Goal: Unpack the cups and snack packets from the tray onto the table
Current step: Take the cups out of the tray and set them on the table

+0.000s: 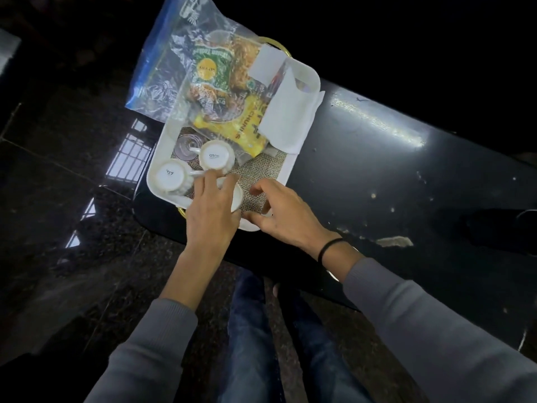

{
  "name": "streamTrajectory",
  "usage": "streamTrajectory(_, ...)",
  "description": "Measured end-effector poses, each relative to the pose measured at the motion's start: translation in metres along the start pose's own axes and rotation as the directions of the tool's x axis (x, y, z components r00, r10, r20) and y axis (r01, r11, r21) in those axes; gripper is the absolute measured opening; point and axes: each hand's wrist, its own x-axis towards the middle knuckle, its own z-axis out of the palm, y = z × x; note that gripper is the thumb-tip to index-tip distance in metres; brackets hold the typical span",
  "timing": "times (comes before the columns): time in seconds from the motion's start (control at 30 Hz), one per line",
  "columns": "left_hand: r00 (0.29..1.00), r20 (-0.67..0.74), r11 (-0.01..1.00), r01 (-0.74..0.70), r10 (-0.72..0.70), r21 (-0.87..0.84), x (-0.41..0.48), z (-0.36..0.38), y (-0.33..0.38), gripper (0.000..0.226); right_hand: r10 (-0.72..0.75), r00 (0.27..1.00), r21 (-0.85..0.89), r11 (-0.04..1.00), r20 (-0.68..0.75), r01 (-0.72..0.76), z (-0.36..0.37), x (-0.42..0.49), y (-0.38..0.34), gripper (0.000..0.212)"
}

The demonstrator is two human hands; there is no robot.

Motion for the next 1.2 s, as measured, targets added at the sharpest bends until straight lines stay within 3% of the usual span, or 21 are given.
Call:
streamTrajectory(0.13, 0.999, -0.016, 0.998, -0.051, 0.051, -0.033, 0.003, -0.003, 0.006, 0.06, 0.138, 0.99, 0.24, 0.962, -0.007, -0.132, -0.002, -0.005, 0.001, 0.037)
streamTrajectory(0.27, 0.989, -0.084, 0.989, -0.124, 0.117, -0.078, -0.004, -0.009, 0.022, 0.059, 0.292, 0.956, 0.547, 0.804, -0.021, -0.233, -0.013, -0.017, 0.009, 0.017)
streamTrajectory(0.4, 0.978, -0.113, 0.95, -0.2, 0.177, -0.241, -0.006, -0.013, 0.038, 0.062, 0.385, 0.921, 0.731, 0.644, -0.054, -0.226, -0.031, -0.032, 0.02, 0.036)
streamTrajectory(0.57, 0.962, -0.143, 0.735, -0.269, 0.231, -0.623, -0.007, -0.01, 0.071, 0.061, 0.451, 0.888, 0.816, 0.478, 0.09, -0.326, -0.062, -0.057, 0.046, 0.056)
streamTrajectory(0.67, 0.982, -0.008, 0.558, -0.114, 0.189, -0.822, -0.01, -0.004, 0.1, 0.062, 0.399, 0.901, 0.869, 0.369, 0.172, -0.33, -0.078, -0.078, 0.063, 0.062)
streamTrajectory(0.77, 0.954, 0.112, 0.425, -0.017, 0.277, -0.905, -0.013, 0.008, 0.128, 0.064, 0.355, 0.921, 0.955, 0.182, 0.159, -0.235, -0.092, -0.105, 0.081, 0.056)
streamTrajectory(0.83, 0.915, 0.2, 0.372, 0.059, 0.351, -0.926, -0.014, 0.014, 0.144, 0.067, 0.39, 0.915, 0.979, 0.126, 0.103, -0.163, -0.098, -0.123, 0.093, 0.048)
streamTrajectory(0.9, 0.856, 0.285, 0.413, 0.094, 0.432, -0.906, -0.015, 0.02, 0.157, 0.072, 0.472, 0.881, 0.981, 0.157, 0.024, -0.11, -0.102, -0.143, 0.105, 0.041)
streamTrajectory(0.93, 0.825, 0.323, 0.48, 0.072, 0.463, -0.874, -0.014, 0.023, 0.162, 0.075, 0.515, 0.857, 0.978, 0.187, -0.014, -0.097, -0.102, -0.153, 0.11, 0.04)
streamTrajectory(1.0, 0.783, 0.371, 0.668, -0.075, 0.499, -0.741, -0.013, 0.028, 0.167, 0.08, 0.613, 0.787, 0.968, 0.233, -0.07, -0.096, -0.098, -0.171, 0.12, 0.045)
streamTrajectory(1.07, 0.755, 0.404, 0.794, -0.244, 0.516, -0.557, -0.014, 0.031, 0.168, 0.082, 0.707, 0.7, 0.952, 0.269, -0.095, -0.143, -0.091, -0.188, 0.128, 0.047)
streamTrajectory(1.2, 0.693, 0.468, 0.835, -0.483, 0.548, -0.264, -0.026, 0.041, 0.161, 0.085, 0.819, 0.567, 0.906, 0.303, -0.089, -0.295, -0.069, -0.212, 0.14, 0.048)
